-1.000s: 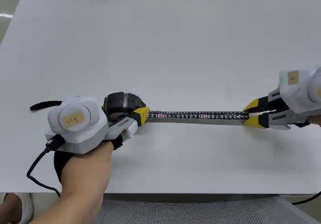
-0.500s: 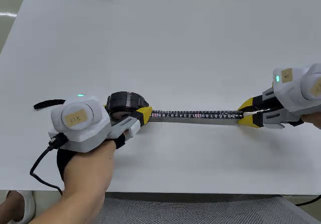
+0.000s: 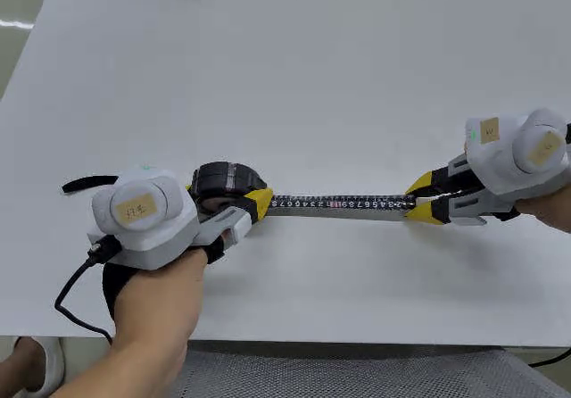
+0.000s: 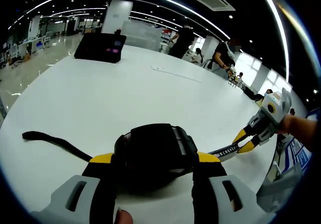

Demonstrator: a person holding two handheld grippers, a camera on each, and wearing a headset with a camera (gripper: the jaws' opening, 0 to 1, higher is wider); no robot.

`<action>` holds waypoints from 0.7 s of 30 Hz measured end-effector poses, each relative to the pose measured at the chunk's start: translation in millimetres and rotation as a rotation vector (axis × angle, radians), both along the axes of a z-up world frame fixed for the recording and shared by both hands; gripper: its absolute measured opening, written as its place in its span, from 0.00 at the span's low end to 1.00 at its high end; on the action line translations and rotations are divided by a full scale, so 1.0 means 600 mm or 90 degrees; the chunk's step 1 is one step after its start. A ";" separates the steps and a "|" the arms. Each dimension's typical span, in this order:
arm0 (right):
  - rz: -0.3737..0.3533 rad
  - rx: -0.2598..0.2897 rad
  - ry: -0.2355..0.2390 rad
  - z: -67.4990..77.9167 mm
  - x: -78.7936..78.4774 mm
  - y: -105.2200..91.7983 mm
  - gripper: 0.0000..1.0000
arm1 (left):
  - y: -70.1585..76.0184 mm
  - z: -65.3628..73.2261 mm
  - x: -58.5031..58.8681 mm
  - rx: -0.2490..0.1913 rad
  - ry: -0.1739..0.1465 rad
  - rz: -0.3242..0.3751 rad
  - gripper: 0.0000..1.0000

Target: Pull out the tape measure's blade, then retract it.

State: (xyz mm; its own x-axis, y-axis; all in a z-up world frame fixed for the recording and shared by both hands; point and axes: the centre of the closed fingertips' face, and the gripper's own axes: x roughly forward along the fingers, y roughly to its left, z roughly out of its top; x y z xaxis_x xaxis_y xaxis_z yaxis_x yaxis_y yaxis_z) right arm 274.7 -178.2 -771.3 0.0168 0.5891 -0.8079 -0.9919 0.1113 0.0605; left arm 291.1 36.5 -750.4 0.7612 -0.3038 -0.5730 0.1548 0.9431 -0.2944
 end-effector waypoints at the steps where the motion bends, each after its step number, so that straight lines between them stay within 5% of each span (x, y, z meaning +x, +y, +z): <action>1: 0.003 -0.001 0.001 0.000 -0.001 0.003 0.10 | 0.000 0.000 0.000 0.000 -0.001 0.000 0.56; 21: 0.012 0.014 0.015 -0.007 -0.002 0.046 0.10 | 0.005 -0.001 0.001 -0.008 -0.002 0.001 0.56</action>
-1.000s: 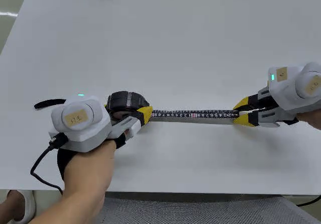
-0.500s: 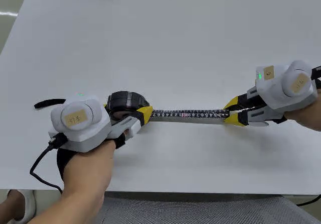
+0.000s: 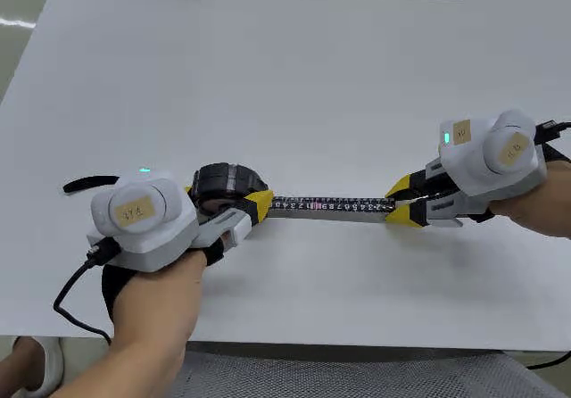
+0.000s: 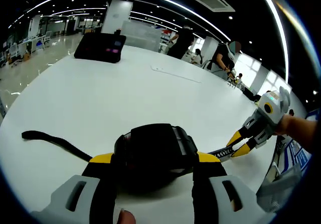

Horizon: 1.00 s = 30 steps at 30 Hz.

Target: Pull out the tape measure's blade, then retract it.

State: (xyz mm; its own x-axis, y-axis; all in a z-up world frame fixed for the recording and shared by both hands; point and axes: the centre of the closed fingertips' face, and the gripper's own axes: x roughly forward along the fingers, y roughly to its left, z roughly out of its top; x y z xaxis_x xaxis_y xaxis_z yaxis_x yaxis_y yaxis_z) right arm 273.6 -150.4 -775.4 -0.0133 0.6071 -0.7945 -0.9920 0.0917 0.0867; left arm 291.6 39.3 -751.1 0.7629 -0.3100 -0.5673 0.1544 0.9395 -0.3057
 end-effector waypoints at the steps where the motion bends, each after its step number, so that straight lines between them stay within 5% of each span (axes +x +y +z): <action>1: 0.001 0.001 0.001 0.000 0.000 0.002 0.10 | 0.000 0.000 0.000 0.000 -0.001 0.000 0.56; 30: 0.016 0.040 0.010 -0.003 0.001 0.072 0.10 | -0.003 0.002 -0.002 -0.012 -0.001 0.004 0.57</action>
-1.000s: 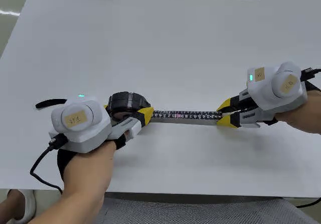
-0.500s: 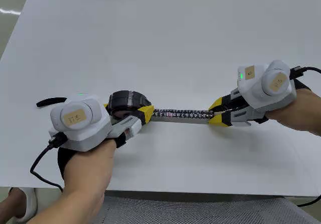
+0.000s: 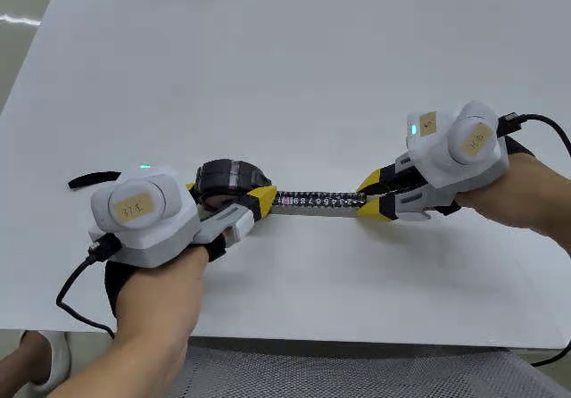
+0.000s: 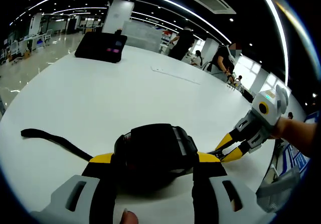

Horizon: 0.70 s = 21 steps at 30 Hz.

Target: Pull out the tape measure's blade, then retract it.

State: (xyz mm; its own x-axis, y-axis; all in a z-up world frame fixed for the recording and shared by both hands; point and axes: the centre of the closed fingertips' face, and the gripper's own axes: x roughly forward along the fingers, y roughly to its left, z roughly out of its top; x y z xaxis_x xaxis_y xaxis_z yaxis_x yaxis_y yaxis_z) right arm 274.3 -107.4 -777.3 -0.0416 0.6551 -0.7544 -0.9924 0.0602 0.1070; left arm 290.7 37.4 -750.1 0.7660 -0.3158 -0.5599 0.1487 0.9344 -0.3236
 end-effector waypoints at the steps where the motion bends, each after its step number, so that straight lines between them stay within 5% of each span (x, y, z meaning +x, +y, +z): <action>1: 0.001 0.001 0.000 0.000 0.000 0.002 0.10 | 0.000 0.000 0.000 0.000 0.000 0.000 0.57; 21: 0.005 0.024 0.010 0.002 0.005 0.044 0.10 | 0.004 0.000 0.002 -0.015 -0.002 0.004 0.57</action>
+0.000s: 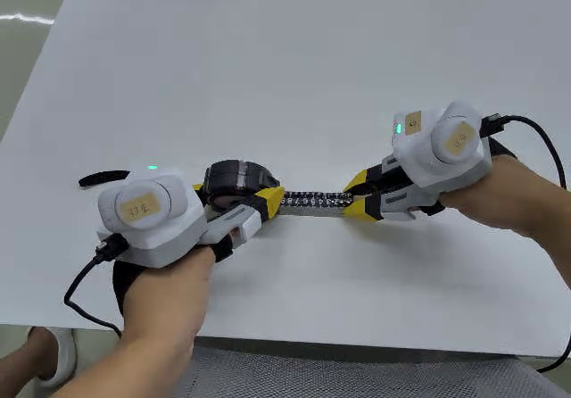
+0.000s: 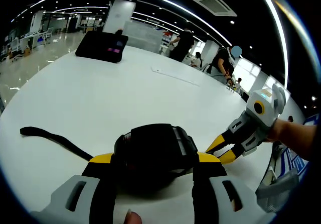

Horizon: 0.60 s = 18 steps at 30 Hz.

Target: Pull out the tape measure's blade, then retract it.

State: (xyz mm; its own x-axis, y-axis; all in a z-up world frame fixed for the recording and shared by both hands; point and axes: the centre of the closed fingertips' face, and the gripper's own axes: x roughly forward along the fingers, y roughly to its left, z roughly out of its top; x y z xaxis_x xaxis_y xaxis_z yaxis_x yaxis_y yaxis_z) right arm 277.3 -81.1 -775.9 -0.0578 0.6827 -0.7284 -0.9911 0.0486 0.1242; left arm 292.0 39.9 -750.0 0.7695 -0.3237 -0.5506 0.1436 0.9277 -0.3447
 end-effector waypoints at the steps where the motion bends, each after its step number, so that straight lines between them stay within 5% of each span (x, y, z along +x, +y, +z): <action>1: 0.000 0.002 0.001 0.001 0.000 0.003 0.10 | 0.000 0.000 0.000 -0.001 0.000 0.000 0.57; 18: 0.009 0.025 0.008 0.003 -0.003 0.047 0.10 | 0.001 -0.001 0.001 -0.004 0.000 0.000 0.56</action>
